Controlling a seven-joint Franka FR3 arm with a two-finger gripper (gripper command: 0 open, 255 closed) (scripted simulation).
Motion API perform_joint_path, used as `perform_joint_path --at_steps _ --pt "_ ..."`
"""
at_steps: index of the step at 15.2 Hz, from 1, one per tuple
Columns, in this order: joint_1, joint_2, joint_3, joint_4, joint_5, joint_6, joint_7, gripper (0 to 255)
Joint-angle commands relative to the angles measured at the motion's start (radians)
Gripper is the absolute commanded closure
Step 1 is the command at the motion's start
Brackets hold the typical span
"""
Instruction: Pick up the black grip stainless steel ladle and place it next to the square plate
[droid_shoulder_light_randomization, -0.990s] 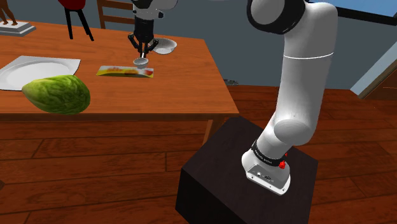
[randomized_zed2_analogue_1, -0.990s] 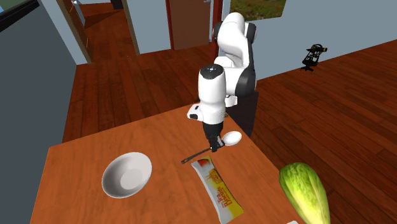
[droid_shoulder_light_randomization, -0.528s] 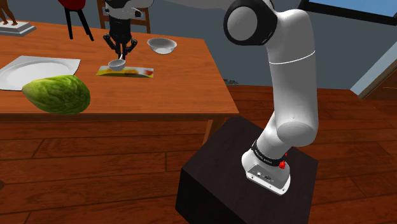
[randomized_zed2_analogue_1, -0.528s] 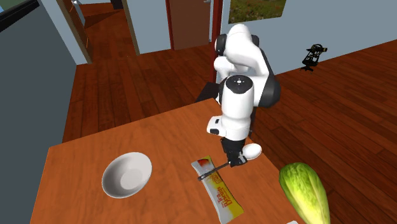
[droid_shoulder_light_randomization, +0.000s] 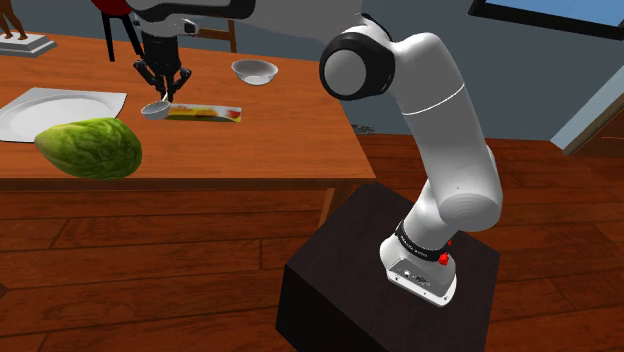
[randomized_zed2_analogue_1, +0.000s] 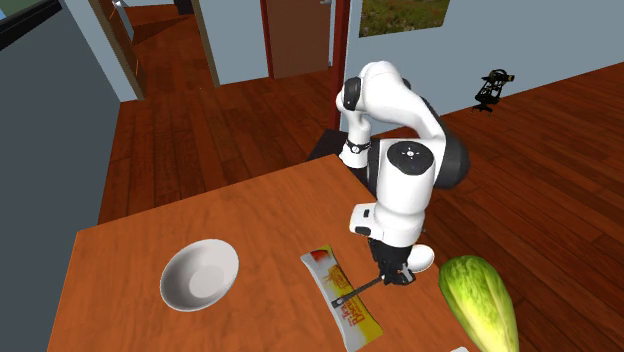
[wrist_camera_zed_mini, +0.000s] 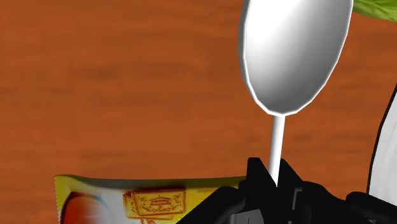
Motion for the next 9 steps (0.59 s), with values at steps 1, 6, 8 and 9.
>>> perform_joint_path --at_steps 1,6,8,9 --pt "0.001 -0.009 0.000 -0.041 0.000 0.033 -0.001 255" --pt "0.000 -0.012 0.000 -0.114 0.002 0.103 -0.005 255" --pt "0.000 -0.010 0.000 -0.138 0.002 0.128 -0.007 255" --pt "0.000 -0.009 0.000 -0.149 0.002 0.141 -0.008 255"
